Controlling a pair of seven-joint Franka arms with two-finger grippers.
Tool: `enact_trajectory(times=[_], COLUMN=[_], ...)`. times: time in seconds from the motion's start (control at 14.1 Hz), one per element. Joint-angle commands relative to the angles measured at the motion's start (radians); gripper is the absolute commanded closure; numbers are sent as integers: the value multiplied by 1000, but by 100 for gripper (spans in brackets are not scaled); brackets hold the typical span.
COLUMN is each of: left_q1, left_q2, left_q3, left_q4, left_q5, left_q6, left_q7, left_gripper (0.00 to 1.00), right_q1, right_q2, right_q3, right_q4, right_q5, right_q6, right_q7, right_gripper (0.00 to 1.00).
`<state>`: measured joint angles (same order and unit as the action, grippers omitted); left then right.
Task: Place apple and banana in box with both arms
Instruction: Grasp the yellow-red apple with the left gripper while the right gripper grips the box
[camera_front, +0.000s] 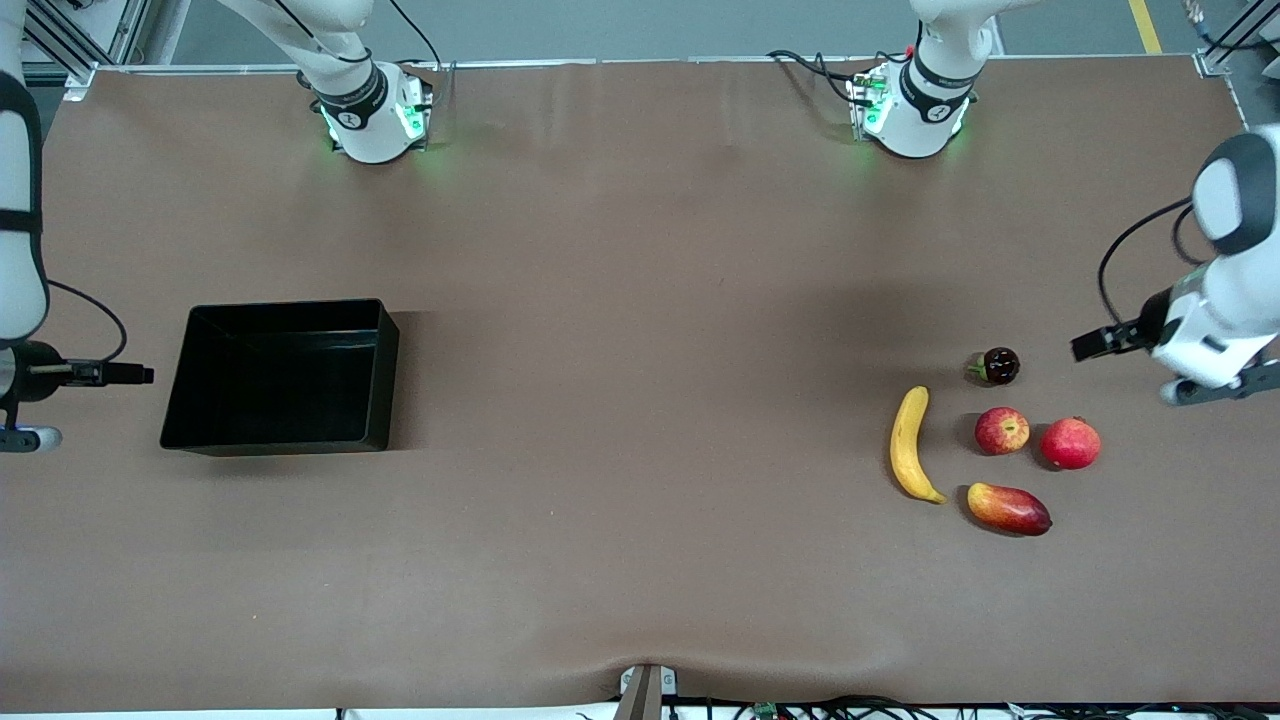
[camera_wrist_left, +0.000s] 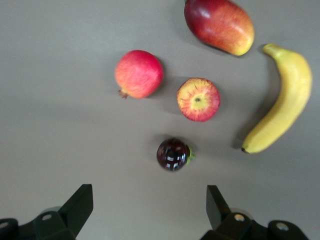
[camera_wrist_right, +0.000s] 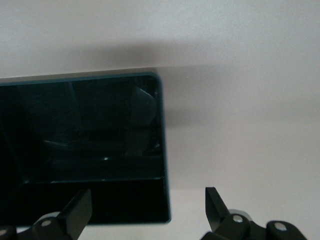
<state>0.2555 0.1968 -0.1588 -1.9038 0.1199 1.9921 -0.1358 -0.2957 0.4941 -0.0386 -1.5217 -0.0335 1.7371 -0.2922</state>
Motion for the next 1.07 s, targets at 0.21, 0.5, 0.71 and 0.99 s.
enact_trajectory(times=[0.21,0.5,0.71,0.99], left_q1=[10,5,-1,-7], left_q2=[154,210,249,299], left_q3=[-7,-10,-11,-19], left_q4=[-81,-69,-63,-47], left_q5=[0,-3,-5,-5], left_q6=[281,350,416,467], left_q7=[-89,-149,-151,-173], left_gripper=[0,0,0,0], right_q1=[-45,-62,-52,-51], right_q2=[70,75,78,77], right_q3=[17,19,19,19], right_q4=[-64,-136,-153,-155], right_q5=[-13,-13,-3,-2], right_q6=[112,214,216,211], right_q7=[-18,-83,-82,-81], right_gripper=[0,37,97,100])
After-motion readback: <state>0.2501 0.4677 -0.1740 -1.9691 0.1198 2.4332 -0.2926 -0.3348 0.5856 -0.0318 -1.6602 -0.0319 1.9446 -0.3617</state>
